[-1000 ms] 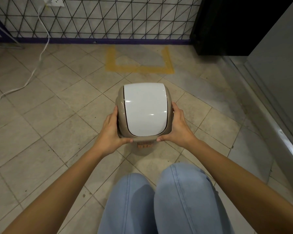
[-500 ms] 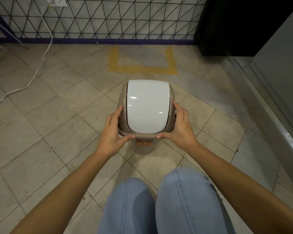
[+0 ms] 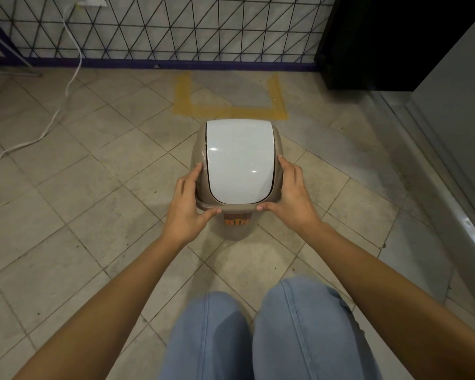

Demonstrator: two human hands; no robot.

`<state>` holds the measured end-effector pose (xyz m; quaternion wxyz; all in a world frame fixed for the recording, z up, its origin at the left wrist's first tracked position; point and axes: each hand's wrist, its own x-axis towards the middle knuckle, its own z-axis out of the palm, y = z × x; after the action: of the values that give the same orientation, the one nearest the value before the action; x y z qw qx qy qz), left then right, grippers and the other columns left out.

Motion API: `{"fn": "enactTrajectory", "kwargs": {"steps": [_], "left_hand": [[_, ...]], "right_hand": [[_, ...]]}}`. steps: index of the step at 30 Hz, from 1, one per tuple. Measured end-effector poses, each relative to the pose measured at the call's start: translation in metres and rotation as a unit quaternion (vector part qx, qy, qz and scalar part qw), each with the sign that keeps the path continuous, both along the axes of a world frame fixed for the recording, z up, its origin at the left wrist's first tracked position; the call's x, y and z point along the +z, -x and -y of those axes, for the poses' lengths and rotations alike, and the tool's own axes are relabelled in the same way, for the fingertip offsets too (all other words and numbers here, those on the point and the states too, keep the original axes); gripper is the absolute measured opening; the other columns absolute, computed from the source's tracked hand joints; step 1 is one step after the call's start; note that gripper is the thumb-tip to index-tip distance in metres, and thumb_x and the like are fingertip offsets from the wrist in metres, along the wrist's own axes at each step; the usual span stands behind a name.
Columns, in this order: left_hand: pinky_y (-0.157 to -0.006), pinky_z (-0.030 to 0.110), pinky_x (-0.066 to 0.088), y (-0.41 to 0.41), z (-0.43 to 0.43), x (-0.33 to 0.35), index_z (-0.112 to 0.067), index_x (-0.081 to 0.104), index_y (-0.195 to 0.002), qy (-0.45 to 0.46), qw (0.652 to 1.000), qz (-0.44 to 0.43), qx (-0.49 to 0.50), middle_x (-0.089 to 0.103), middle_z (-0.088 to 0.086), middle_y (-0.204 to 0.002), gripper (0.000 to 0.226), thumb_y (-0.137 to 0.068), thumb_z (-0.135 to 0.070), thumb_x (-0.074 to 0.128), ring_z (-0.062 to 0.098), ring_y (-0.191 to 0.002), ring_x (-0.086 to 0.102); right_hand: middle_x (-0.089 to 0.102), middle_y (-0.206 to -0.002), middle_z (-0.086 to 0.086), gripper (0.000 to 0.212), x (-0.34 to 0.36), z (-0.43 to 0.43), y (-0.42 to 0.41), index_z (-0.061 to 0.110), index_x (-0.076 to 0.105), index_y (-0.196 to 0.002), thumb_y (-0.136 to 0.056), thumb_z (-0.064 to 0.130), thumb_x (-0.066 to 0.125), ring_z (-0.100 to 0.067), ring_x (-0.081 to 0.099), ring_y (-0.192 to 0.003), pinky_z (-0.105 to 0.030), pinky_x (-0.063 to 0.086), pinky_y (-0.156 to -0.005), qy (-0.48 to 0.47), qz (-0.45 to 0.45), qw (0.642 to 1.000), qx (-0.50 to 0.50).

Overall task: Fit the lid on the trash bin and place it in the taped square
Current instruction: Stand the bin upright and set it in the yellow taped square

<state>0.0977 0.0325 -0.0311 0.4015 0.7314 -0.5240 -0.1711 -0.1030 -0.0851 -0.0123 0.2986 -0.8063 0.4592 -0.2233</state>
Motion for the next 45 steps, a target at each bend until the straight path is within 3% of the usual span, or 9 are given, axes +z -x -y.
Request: {"fn": "enactTrajectory", "kwargs": {"steps": [6,10,14,31,38,41,45], "left_hand": [[-0.107,0.035,0.038,0.001,0.023,-0.005,-0.024,0.019,-0.148,0.003,1.000,-0.031,-0.001,0.039,0.007,-0.137,0.103,-0.067,-0.020,0.083,0.017,-0.126,0.041],[-0.105,0.028,0.036,0.000,0.037,-0.006,-0.027,0.020,-0.148,0.011,0.999,-0.041,0.004,0.039,0.005,-0.139,0.102,-0.068,-0.020,0.083,0.014,-0.126,0.040],[-0.102,0.023,0.034,-0.005,0.043,-0.006,-0.030,0.021,-0.147,0.020,0.998,-0.062,0.012,0.037,0.001,-0.140,0.100,-0.069,-0.019,0.082,0.013,-0.126,0.042],[-0.104,0.027,0.036,-0.009,0.107,-0.006,-0.026,0.027,-0.145,0.030,0.995,-0.083,0.046,0.034,-0.014,-0.135,0.090,-0.073,-0.018,0.080,0.008,-0.127,0.039],[-0.103,0.021,0.032,-0.007,0.124,0.001,-0.016,0.028,-0.144,0.024,0.996,-0.053,0.060,0.034,-0.010,-0.135,0.090,-0.071,-0.016,0.081,0.014,-0.130,0.039],[-0.103,0.026,0.036,-0.010,0.130,0.000,-0.017,0.030,-0.143,0.017,0.996,-0.056,0.070,0.038,-0.002,-0.141,0.091,-0.069,-0.026,0.082,0.015,-0.129,0.039],[-0.104,0.040,0.042,-0.016,0.139,-0.003,-0.017,0.022,-0.145,-0.008,0.985,-0.148,0.093,0.030,0.001,-0.146,0.100,-0.067,-0.029,0.083,0.019,-0.131,0.038]], "right_hand": [[0.031,-0.137,-0.006,0.115,-0.008,0.017,-0.002,0.025,0.015,-0.145,-0.056,0.017,0.088,-0.020,0.036,-0.127,-0.029,0.032,-0.100,-0.008,0.006,1.000,-0.025],[0.033,-0.134,-0.005,0.114,-0.007,0.031,-0.005,0.025,0.015,-0.145,-0.057,0.015,0.087,-0.017,0.036,-0.125,-0.025,0.030,-0.098,-0.015,0.016,0.999,-0.030],[0.032,-0.136,-0.005,0.114,-0.003,0.034,-0.011,0.026,0.014,-0.145,-0.058,0.013,0.087,-0.020,0.035,-0.128,-0.034,0.033,-0.105,-0.015,0.024,0.999,-0.037],[0.031,-0.138,-0.007,0.104,-0.007,0.101,-0.023,0.022,0.018,-0.144,-0.064,0.014,0.084,-0.019,0.033,-0.129,-0.023,0.029,-0.097,-0.010,0.047,0.998,-0.028],[0.030,-0.142,-0.010,0.105,0.002,0.117,-0.028,0.020,0.016,-0.144,-0.064,0.012,0.083,-0.023,0.030,-0.133,-0.039,0.035,-0.108,-0.040,0.036,0.998,-0.019],[0.032,-0.143,-0.007,0.106,0.000,0.127,-0.028,0.017,0.019,-0.143,-0.061,0.016,0.086,-0.021,0.028,-0.134,-0.044,0.033,-0.110,-0.079,0.065,0.994,-0.031],[0.038,-0.137,-0.007,0.104,-0.007,0.137,-0.029,0.014,0.027,-0.142,-0.058,0.025,0.088,-0.022,0.035,-0.130,-0.034,0.034,-0.108,-0.132,0.079,0.986,-0.068]]}}
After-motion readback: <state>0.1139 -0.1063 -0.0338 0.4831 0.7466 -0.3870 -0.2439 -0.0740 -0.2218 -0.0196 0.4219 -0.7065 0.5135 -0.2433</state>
